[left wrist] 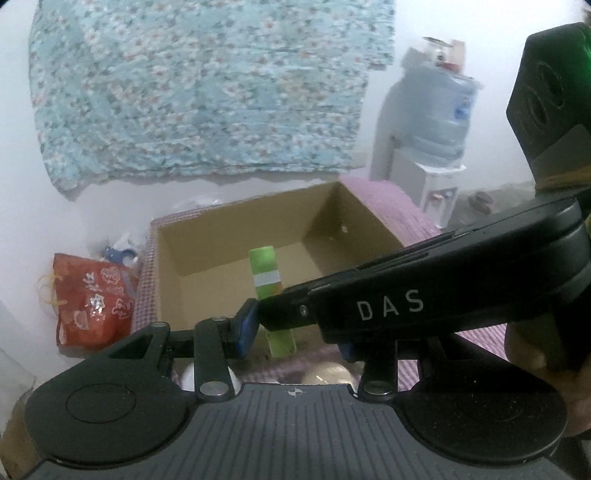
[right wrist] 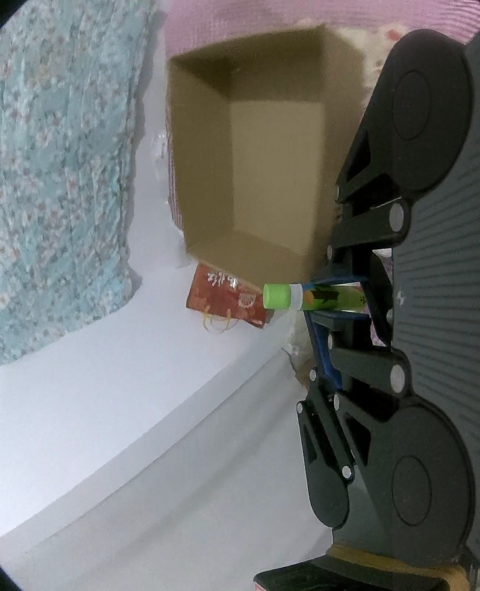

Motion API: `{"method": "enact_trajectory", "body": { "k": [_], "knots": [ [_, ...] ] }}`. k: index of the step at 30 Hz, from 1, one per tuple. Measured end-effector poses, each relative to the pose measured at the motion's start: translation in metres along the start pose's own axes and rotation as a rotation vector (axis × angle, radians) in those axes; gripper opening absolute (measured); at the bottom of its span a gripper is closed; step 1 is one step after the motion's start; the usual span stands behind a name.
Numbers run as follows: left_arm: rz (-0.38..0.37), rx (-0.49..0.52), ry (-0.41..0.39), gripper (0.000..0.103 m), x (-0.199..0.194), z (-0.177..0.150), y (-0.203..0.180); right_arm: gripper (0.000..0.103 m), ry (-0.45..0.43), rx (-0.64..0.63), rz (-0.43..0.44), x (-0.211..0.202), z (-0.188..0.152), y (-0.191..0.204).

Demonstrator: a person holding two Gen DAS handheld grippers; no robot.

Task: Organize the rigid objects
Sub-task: 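Carry the green stick into the cardboard box and open the right tool, then return the right tool to the table and grasp the black cylinder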

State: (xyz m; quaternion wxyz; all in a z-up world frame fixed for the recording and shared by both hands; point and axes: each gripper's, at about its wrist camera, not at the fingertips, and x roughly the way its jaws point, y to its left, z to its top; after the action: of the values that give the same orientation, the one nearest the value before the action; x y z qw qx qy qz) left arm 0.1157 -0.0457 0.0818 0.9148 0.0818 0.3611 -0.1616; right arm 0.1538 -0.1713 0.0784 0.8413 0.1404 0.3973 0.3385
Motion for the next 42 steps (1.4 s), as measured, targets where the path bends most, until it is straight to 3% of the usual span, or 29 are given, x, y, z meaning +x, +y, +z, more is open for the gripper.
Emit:
{"method": "enact_trajectory", "body": {
  "k": [7, 15, 23, 29, 34, 42],
  "knots": [
    [-0.023, -0.094, 0.138, 0.043, 0.062, 0.026, 0.049, 0.016, 0.123, 0.089, 0.024, 0.067, 0.049, -0.031],
    [0.000, -0.117, 0.279, 0.043, 0.124, 0.020, 0.072, 0.016, 0.256, 0.268, 0.027, 0.146, 0.065, -0.077],
    [0.053, -0.132, 0.322, 0.049, 0.140, 0.020, 0.084, 0.016, 0.247, 0.430, 0.032, 0.191, 0.058, -0.109],
    [0.042, -0.159, 0.288, 0.056, 0.128, 0.021, 0.089, 0.017, 0.221, 0.505, 0.052, 0.189, 0.051, -0.114],
    [0.015, -0.195, 0.212, 0.062, 0.099, 0.027, 0.090, 0.017, 0.184, 0.503, 0.056, 0.169, 0.050, -0.107],
    [-0.071, -0.217, 0.089, 0.065, 0.031, 0.027, 0.077, 0.019, 0.047, 0.453, 0.077, 0.083, 0.037, -0.082]
  ]
}}
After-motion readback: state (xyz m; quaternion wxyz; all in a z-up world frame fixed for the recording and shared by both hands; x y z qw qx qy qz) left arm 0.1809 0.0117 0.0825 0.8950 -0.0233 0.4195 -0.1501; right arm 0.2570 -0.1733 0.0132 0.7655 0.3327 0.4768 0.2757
